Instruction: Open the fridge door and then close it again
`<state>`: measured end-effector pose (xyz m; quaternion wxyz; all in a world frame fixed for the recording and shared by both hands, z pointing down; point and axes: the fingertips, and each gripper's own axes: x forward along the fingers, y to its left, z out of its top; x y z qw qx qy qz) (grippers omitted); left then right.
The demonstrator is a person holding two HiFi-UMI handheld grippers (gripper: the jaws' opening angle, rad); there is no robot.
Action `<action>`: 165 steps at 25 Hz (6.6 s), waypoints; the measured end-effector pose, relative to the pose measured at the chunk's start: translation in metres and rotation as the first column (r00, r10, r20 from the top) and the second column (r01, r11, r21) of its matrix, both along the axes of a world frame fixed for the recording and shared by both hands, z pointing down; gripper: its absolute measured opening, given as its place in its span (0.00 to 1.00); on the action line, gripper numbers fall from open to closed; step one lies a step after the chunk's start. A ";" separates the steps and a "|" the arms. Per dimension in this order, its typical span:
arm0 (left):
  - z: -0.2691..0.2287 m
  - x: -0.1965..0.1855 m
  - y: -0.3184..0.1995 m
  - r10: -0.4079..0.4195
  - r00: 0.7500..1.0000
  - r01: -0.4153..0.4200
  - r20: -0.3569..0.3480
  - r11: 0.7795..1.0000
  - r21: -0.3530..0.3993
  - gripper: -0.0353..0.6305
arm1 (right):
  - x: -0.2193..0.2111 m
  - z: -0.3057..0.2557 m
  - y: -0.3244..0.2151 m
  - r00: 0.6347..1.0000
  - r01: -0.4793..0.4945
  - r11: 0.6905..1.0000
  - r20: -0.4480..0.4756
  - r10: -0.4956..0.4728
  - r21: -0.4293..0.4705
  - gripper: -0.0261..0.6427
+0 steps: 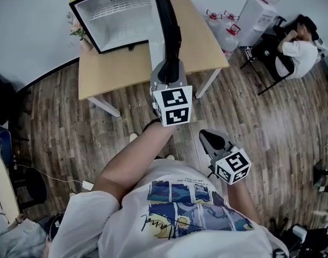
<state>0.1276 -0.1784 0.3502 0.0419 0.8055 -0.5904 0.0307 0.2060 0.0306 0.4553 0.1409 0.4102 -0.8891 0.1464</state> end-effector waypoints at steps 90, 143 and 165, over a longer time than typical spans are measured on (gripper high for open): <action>-0.001 0.037 0.003 0.077 0.997 -0.077 0.030 0.997 -0.006 0.21 | 0.018 0.010 0.014 0.999 -0.037 0.999 0.008 0.037 -0.026 0.07; 0.001 -0.112 -0.001 0.247 0.968 -0.246 0.043 0.969 -0.018 0.22 | -0.051 0.007 -0.044 0.996 0.077 0.996 -0.040 -0.078 -0.047 0.07; 0.001 -0.264 -0.075 0.271 0.962 -0.271 0.034 0.962 0.026 0.24 | -0.145 -0.001 -0.133 0.986 0.138 0.989 -0.085 -0.141 -0.045 0.07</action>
